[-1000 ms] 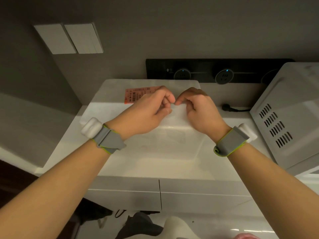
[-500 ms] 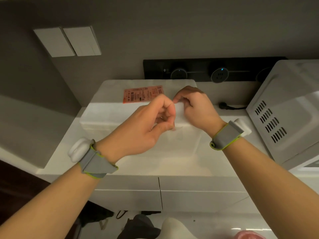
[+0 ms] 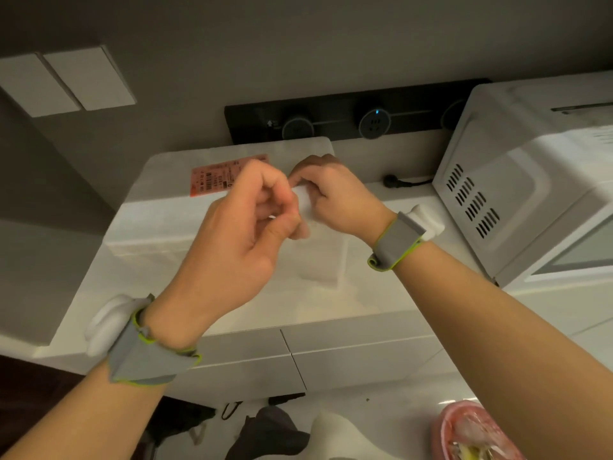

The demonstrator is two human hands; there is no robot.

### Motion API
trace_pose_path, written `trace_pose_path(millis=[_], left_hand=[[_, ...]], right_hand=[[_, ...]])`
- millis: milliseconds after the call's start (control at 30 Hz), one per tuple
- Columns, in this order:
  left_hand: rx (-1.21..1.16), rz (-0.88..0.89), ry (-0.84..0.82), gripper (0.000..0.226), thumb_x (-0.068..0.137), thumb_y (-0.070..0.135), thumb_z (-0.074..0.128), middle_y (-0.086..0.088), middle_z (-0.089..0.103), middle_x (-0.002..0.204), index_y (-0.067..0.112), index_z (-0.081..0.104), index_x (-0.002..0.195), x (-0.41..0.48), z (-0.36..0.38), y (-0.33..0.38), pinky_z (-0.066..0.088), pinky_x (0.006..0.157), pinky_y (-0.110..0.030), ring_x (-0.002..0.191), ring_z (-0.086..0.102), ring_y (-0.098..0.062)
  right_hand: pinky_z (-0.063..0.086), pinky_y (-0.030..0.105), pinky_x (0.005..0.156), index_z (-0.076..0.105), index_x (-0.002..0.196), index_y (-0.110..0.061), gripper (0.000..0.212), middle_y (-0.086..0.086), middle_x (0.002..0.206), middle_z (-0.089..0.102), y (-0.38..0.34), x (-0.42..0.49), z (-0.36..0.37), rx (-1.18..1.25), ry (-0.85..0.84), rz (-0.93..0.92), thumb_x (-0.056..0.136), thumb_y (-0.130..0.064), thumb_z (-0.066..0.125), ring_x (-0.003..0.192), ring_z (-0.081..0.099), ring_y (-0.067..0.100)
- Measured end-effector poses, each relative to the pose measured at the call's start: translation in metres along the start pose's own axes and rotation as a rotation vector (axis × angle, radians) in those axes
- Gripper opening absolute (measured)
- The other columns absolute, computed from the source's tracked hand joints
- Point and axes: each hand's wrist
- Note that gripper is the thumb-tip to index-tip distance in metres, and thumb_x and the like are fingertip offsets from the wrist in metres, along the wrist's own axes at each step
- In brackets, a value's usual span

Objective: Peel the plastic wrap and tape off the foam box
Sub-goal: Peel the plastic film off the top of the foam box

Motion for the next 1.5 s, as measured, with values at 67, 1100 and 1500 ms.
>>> trace_pose_path(millis=[67,1100,1500], left_hand=[[-0.099,-0.033,0.020,0.021,0.093,0.005,0.054,0.002,0.058,0.086,0.023,0.046,0.100,0.005,0.005,0.004,0.057,0.077,-0.031,0.084,0.071,-0.025],[0.047,-0.489,-0.062,0.013,0.086,0.017,0.065,0.007,0.058,0.078,0.018,0.053,0.092,0.046,0.266,-0.120,0.041,0.067,-0.023,0.068,0.054,-0.005],[0.244,-0.367,-0.065,0.016,0.085,0.022,0.065,0.010,0.063,0.080,0.023,0.050,0.088,0.051,0.288,-0.124,0.047,0.085,-0.044,0.086,0.061,-0.023]], right_hand=[[0.042,0.031,0.098,0.069,0.117,-0.006,0.041,0.007,0.117,0.068,-0.001,-0.007,-0.005,0.107,-0.009,0.032,0.088,0.010,0.045,0.113,0.057,0.026],[0.043,0.025,0.054,0.069,0.083,-0.005,0.021,0.004,0.070,0.072,0.113,-0.281,0.009,0.859,0.648,1.153,0.094,-0.022,0.068,0.049,0.053,0.010],[0.044,0.026,0.055,0.072,0.082,-0.005,0.025,0.000,0.066,0.072,0.137,-0.288,0.008,0.728,0.681,1.210,0.094,-0.026,0.067,0.050,0.054,0.009]])
Point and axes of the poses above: each hand's wrist, its own x-axis towards the middle knuckle, its own z-axis out of the palm, y = z × x
